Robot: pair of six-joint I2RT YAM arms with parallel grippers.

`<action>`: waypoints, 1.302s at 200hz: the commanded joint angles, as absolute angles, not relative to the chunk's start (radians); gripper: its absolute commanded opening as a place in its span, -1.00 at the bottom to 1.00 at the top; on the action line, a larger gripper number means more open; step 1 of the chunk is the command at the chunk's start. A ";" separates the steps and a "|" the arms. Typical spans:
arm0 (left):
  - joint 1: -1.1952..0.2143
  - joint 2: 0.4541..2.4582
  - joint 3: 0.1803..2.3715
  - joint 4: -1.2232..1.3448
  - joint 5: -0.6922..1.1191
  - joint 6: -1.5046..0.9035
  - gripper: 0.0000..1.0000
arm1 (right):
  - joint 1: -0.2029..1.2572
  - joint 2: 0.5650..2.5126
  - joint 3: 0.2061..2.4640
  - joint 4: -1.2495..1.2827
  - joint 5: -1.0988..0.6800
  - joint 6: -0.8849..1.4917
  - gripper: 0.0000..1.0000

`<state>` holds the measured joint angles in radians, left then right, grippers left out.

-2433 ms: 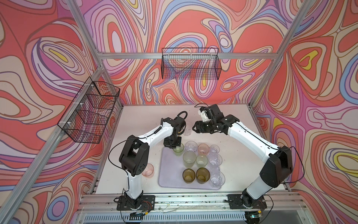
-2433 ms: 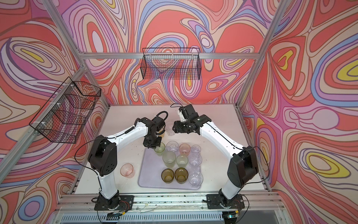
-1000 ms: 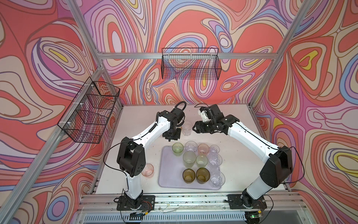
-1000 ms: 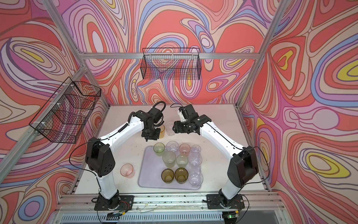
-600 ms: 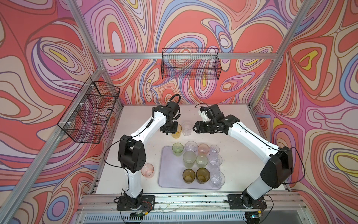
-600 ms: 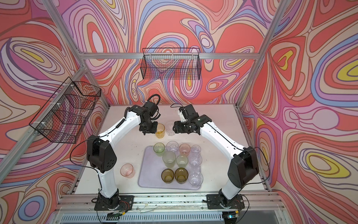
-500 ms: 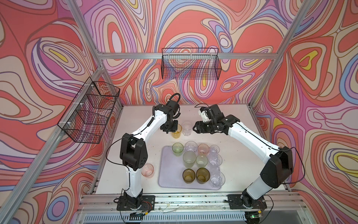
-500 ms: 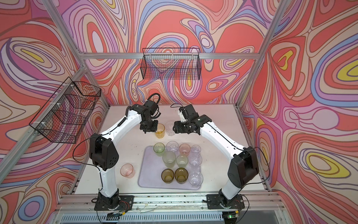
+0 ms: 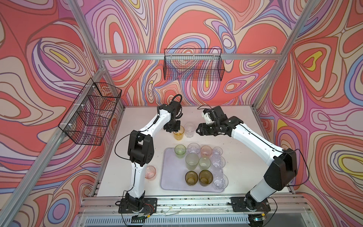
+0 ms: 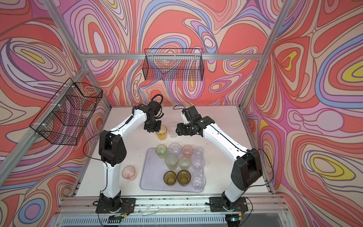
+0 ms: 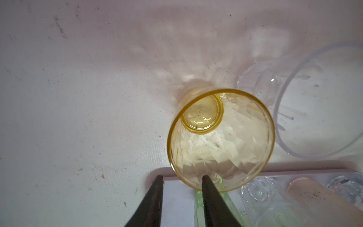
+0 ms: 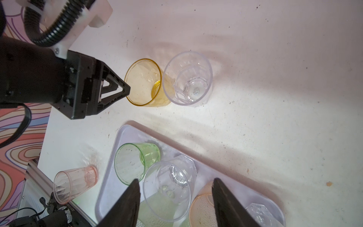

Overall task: Place the glasses into the tray
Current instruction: Pick up the glass from the top-center of the table.

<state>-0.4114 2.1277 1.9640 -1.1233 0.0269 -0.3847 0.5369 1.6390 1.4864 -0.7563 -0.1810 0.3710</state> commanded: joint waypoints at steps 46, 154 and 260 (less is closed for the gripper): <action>-0.395 2.183 1.985 -1.122 0.042 -0.374 -0.35 | 0.531 1.624 1.488 -0.768 -0.171 0.365 0.22; -0.385 2.200 1.986 -1.113 0.047 -0.379 -0.57 | 0.531 1.626 1.482 -0.765 -0.179 0.365 0.22; -0.381 2.203 1.995 -1.129 0.003 -0.374 -0.76 | 0.531 1.627 1.486 -0.765 -0.180 0.363 0.22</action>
<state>-0.3908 2.1754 1.9640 -1.1000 0.0322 -0.3851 0.5369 1.6390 1.4864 -0.7567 -0.1806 0.3710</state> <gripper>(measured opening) 0.128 0.607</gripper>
